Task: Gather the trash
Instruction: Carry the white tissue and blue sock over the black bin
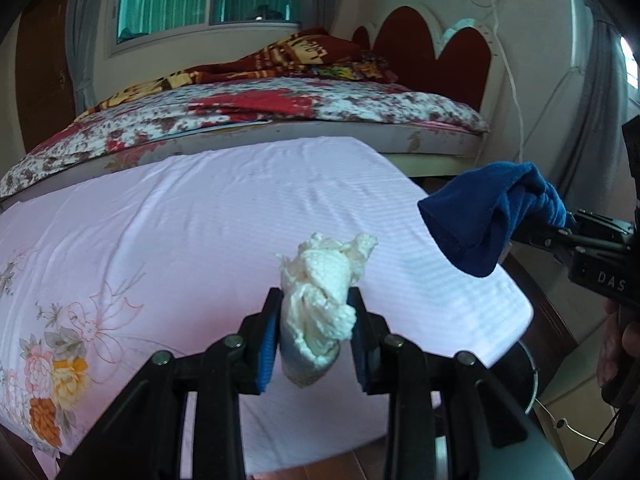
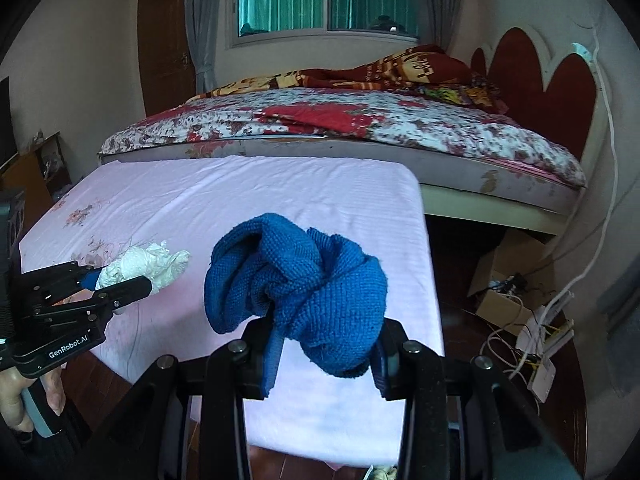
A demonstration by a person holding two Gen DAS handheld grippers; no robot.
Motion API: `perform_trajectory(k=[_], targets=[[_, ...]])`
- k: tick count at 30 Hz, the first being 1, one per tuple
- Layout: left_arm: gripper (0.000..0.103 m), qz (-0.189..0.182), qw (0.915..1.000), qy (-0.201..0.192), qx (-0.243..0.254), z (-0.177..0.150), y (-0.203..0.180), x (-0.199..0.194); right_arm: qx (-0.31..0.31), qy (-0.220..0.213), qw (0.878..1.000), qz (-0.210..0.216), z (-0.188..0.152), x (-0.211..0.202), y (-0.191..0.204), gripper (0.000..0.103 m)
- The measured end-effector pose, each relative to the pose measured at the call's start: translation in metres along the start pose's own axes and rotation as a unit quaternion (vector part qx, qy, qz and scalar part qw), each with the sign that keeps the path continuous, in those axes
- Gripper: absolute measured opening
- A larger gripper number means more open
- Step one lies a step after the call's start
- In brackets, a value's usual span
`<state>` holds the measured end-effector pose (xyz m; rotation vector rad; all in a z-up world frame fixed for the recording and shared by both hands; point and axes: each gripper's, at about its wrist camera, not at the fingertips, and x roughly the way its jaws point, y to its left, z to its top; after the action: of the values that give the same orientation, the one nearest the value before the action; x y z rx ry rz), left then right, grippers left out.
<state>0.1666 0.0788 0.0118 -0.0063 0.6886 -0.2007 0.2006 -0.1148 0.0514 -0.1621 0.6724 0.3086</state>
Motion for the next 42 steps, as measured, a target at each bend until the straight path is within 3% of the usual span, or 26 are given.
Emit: perform_trajectory(k=[15, 42], targets=[[0.033, -0.041, 0.9977, 0.003, 0.055, -0.012, -0.081, -0.007, 0.058, -0.015, 0.997, -0.043, -0.064, -0.073, -0.073, 0.039], [0.033, -0.127, 0.9829, 0.028, 0.131, -0.039, -0.212, 0.004, 0.131, -0.001, 0.985, -0.110, -0.139, -0.127, -0.161, 0.039]])
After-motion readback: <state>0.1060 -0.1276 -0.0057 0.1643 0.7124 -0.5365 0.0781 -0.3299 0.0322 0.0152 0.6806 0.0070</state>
